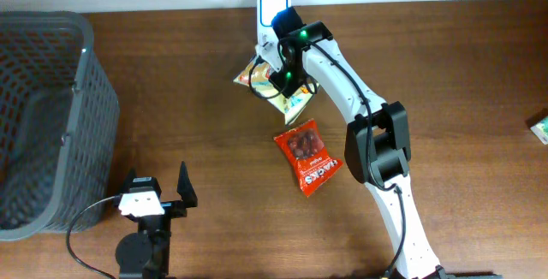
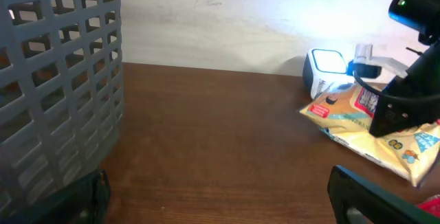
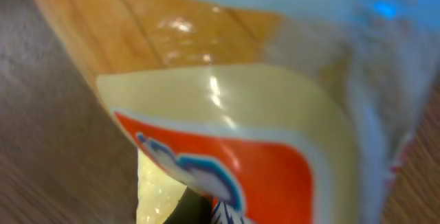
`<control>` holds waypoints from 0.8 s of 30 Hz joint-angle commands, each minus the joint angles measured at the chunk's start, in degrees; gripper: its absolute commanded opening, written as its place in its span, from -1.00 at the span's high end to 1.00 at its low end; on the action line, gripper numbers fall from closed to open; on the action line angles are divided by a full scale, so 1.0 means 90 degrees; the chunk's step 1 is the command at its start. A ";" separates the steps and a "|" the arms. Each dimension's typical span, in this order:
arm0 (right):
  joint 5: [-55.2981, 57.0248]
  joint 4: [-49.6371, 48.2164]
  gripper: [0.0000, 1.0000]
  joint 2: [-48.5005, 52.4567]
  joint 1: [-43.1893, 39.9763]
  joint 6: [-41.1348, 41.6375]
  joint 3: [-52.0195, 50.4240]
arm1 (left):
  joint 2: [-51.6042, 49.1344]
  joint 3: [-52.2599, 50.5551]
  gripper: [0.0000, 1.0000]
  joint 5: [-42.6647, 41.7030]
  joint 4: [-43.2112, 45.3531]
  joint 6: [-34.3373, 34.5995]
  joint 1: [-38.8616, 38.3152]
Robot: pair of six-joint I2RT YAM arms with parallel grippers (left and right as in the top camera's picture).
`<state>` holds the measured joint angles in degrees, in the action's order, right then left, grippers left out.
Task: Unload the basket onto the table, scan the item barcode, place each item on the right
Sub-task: 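Carry the yellow bag to the right edge of the table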
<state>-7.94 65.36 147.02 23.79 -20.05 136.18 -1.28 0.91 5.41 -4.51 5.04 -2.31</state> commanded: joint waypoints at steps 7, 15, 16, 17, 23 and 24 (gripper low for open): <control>0.0002 -0.0457 0.92 -0.2028 -0.1132 0.2786 -0.0010 | 0.0024 -0.0044 -0.98 0.0000 0.0015 0.0032 -0.0029; 0.0005 0.0058 0.92 -0.2336 -0.3614 0.4544 -0.0015 | 0.0024 -0.0044 -0.99 0.0000 0.0015 0.0032 -0.0029; 0.0027 0.0126 0.92 -0.2307 -0.3815 0.4634 -0.0019 | 0.0024 -0.0044 -0.98 0.0000 0.0015 0.0032 -0.0029; 0.0080 0.0206 0.92 -0.2263 -0.4114 0.4702 -0.0024 | 0.0024 -0.0044 -0.98 0.0000 0.0015 0.0032 -0.0029; 0.0947 0.0505 0.92 -0.1984 -0.5627 0.4809 -0.0044 | 0.0024 -0.0044 -0.98 0.0000 0.0015 0.0032 -0.0029; 0.1015 0.0505 0.92 -0.1933 -0.5799 0.4804 -0.0049 | 0.0024 -0.0044 -0.98 0.0000 0.0015 0.0032 -0.0029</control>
<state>-3.79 69.80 128.46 -23.62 21.50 135.92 -1.28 0.89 5.41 -4.51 5.04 -2.31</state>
